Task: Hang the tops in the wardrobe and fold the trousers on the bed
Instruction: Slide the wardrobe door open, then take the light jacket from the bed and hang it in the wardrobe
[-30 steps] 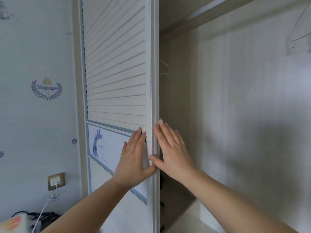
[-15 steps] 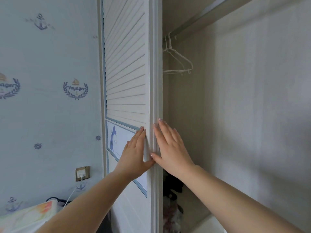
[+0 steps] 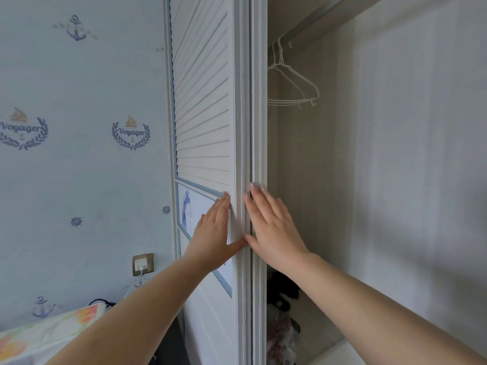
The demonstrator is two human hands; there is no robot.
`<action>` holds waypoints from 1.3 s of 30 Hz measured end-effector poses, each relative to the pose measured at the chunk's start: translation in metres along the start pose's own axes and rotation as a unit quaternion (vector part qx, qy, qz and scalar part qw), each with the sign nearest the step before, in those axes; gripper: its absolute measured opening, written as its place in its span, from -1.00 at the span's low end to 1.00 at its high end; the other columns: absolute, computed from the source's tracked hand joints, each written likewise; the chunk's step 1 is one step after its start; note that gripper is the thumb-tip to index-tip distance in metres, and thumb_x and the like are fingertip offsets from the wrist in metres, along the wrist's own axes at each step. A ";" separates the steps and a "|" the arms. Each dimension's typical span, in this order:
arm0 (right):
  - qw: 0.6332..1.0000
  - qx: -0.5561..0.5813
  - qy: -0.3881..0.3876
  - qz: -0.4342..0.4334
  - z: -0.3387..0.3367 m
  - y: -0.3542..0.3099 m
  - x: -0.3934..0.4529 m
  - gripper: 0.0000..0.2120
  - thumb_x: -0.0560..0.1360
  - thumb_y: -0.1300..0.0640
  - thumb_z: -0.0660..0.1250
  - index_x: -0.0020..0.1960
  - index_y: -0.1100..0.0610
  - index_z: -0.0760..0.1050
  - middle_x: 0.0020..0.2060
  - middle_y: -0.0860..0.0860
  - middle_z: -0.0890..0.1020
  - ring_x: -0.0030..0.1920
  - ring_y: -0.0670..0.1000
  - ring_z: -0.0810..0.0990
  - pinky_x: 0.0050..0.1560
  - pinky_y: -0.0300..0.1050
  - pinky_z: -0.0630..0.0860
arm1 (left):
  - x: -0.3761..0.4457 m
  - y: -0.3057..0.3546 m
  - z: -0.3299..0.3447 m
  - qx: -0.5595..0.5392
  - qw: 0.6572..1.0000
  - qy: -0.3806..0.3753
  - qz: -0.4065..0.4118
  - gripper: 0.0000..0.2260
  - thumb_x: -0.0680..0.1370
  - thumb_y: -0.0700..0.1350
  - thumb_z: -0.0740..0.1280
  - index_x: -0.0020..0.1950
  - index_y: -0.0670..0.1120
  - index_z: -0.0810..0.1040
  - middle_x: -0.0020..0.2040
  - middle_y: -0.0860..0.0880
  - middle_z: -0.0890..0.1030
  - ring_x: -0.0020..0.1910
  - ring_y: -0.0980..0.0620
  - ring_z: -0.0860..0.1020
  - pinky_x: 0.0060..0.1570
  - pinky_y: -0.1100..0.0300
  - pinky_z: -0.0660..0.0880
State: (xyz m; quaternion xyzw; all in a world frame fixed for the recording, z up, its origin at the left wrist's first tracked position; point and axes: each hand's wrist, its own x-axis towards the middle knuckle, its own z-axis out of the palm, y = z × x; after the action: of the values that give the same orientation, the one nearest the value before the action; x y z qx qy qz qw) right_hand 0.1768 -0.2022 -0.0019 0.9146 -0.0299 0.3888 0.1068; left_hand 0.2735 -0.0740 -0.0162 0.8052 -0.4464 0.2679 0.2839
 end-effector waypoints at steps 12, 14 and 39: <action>1.000 0.004 0.000 -0.004 -0.004 0.000 0.002 -0.21 0.49 -0.01 0.37 0.54 0.20 0.03 0.55 0.12 -0.02 0.54 0.11 -0.03 0.50 0.00 0.10 | 0.001 -0.001 -0.003 0.009 1.000 -0.018 0.004 -0.10 0.48 0.18 0.35 0.57 -0.07 -0.16 0.59 0.03 -0.11 0.56 0.06 -0.04 0.50 -0.03 0.09; 0.998 0.056 -0.025 -0.003 -0.014 -0.002 0.001 -0.29 0.57 -0.02 0.24 0.56 0.16 -0.04 0.55 0.07 -0.14 0.55 0.05 -0.15 0.52 -0.06 -0.07 | 0.000 0.001 -0.008 0.004 1.000 -0.029 0.002 -0.12 0.50 0.17 0.33 0.57 -0.07 -0.17 0.59 0.02 -0.10 0.56 0.05 -0.06 0.52 0.02 0.03; 0.777 0.539 -0.317 -0.075 0.018 -0.304 -0.088 -0.73 0.51 0.02 0.36 0.17 -0.20 0.45 -0.04 -0.25 0.59 0.01 -0.34 0.53 0.14 -0.31 0.46 | -0.370 -0.064 -0.157 -0.104 0.902 0.102 -0.407 -0.45 0.50 -0.01 0.41 0.42 0.19 0.25 0.20 0.32 0.49 0.24 0.39 0.41 0.22 0.34 0.36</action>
State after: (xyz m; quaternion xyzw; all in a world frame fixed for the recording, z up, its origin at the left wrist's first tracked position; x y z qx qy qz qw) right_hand 0.1700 0.0884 -0.1293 0.8935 0.2213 0.0206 -0.3903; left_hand 0.1322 0.2737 -0.1743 0.8508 -0.0732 0.1620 0.4945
